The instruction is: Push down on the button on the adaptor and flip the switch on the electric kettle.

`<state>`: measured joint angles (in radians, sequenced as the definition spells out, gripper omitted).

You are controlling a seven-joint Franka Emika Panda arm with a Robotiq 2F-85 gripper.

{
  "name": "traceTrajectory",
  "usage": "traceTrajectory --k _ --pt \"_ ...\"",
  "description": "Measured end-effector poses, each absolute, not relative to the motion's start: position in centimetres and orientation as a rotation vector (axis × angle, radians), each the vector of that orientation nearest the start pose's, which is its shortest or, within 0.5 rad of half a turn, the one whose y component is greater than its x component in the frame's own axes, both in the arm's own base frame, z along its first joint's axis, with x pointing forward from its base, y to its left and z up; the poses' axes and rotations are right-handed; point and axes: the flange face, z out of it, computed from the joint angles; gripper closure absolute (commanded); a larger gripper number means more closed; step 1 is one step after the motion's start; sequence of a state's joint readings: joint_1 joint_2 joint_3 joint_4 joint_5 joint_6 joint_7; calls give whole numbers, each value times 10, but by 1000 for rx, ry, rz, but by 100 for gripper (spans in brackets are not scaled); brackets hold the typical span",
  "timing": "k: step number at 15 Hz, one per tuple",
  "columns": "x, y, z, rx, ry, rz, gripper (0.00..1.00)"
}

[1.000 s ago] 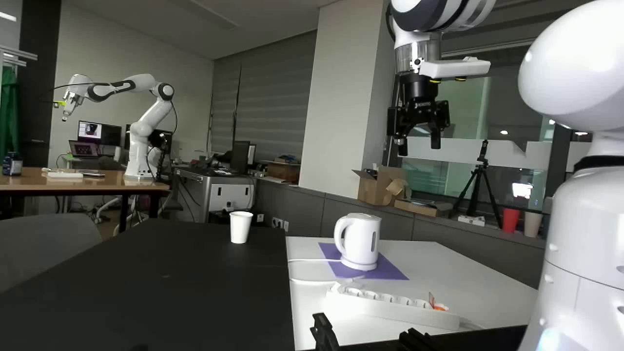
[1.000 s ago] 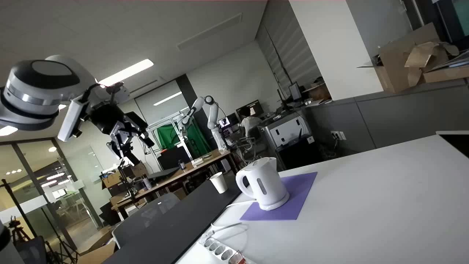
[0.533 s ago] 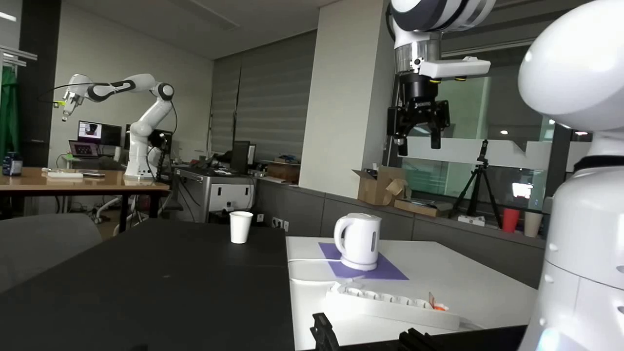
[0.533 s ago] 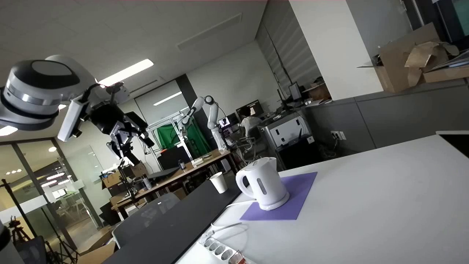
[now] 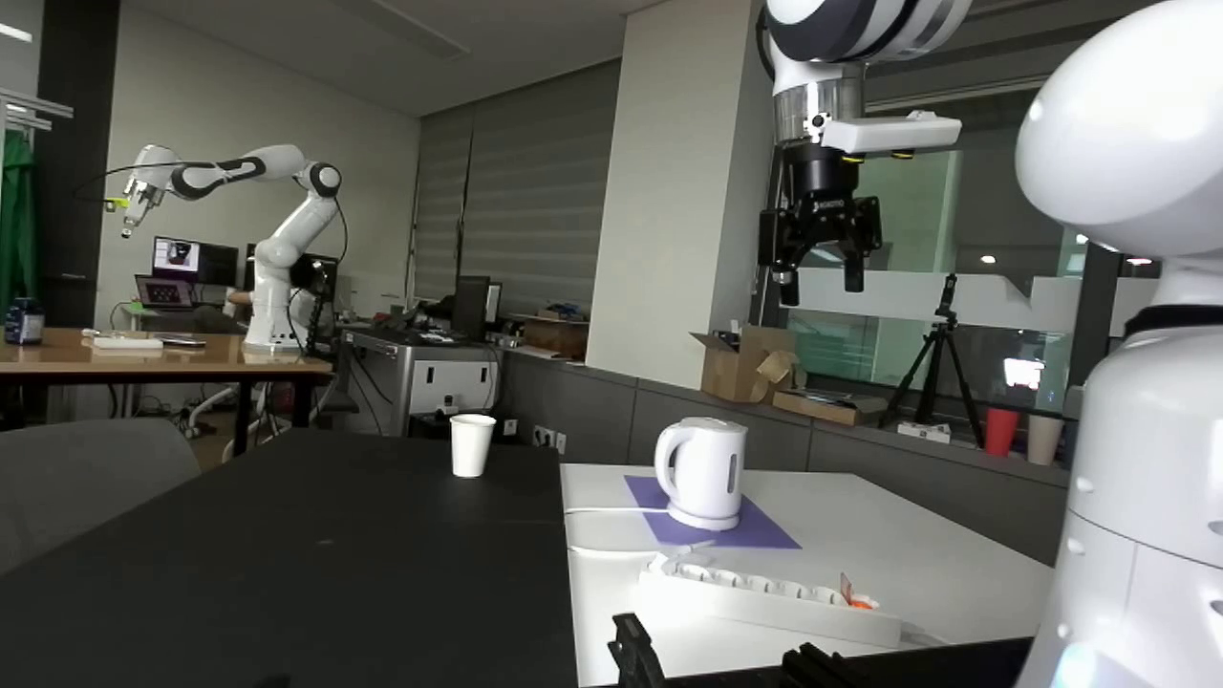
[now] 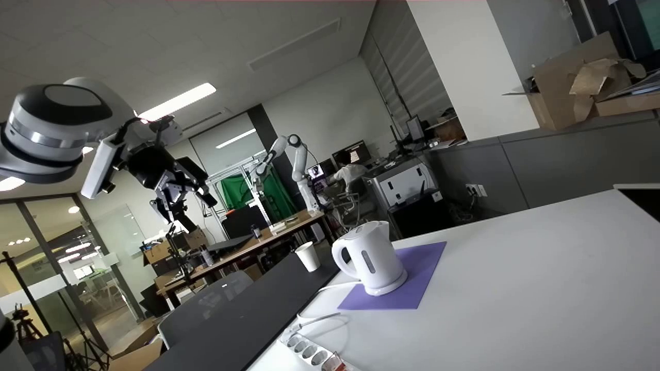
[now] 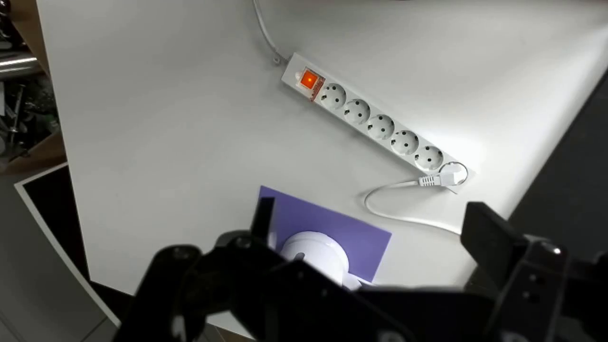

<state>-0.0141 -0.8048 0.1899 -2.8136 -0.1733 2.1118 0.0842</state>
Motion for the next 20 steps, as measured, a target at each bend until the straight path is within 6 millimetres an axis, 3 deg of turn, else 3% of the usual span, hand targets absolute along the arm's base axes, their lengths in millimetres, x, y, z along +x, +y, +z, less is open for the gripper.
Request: traceTrajectory --k 6,11,12,14,20 --pt "310 39 425 -3400 -206 -212 0" --pt "329 14 427 -3321 -99 -362 0" --pt "334 7 423 -3308 -74 -375 25" --pt "344 -7 413 -3287 -21 -387 32" --pt "366 -44 363 -3220 140 -330 75"
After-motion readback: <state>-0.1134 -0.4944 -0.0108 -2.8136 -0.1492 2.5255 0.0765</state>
